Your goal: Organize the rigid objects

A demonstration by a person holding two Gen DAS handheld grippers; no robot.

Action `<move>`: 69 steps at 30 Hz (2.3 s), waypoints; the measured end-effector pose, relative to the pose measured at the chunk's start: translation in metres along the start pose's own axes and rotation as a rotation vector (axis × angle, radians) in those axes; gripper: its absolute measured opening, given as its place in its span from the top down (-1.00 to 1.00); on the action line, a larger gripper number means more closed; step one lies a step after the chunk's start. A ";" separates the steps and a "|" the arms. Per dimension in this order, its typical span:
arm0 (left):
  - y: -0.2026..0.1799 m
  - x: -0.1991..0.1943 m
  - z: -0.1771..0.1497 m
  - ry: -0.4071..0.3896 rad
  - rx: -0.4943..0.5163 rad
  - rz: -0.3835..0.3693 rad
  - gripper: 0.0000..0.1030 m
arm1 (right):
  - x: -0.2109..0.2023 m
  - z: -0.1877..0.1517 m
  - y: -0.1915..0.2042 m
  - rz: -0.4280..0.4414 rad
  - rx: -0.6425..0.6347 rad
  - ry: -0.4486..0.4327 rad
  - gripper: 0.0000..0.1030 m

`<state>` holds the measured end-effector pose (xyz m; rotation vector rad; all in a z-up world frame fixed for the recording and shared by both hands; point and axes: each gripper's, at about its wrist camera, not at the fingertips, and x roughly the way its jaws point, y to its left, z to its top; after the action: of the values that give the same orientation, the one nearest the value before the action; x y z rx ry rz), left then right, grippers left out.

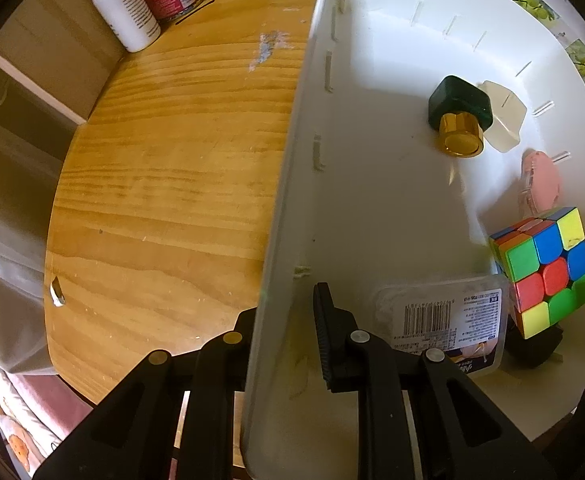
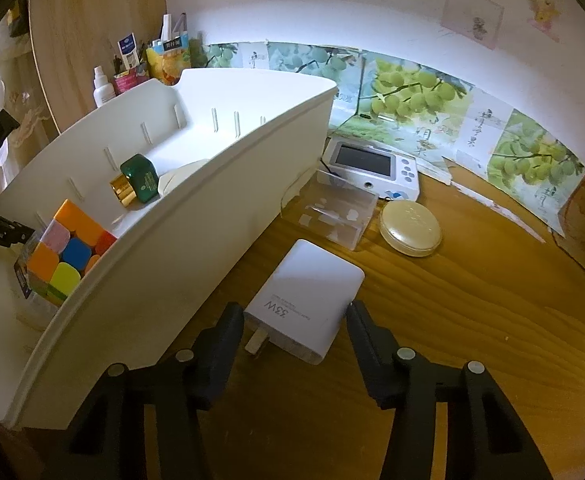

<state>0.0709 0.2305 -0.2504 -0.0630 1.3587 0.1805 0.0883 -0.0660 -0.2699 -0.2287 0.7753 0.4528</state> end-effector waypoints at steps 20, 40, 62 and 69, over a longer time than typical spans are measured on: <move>0.008 -0.006 0.000 -0.029 0.094 -0.042 0.59 | -0.037 -0.010 0.004 -0.123 0.132 -0.004 0.89; 0.006 -0.001 0.000 -0.024 0.074 -0.029 0.66 | -0.023 -0.004 -0.012 -0.116 0.174 0.051 -0.17; 0.004 0.002 0.001 -0.010 0.014 0.014 0.83 | 0.019 0.009 -0.026 -0.037 0.179 0.110 -0.25; 0.003 0.003 0.002 -0.003 0.010 0.024 0.81 | 0.026 0.011 -0.027 -0.044 0.174 0.121 -0.05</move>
<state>0.0732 0.2346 -0.2522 -0.0380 1.3582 0.1940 0.1240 -0.0774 -0.2800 -0.1115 0.9215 0.3299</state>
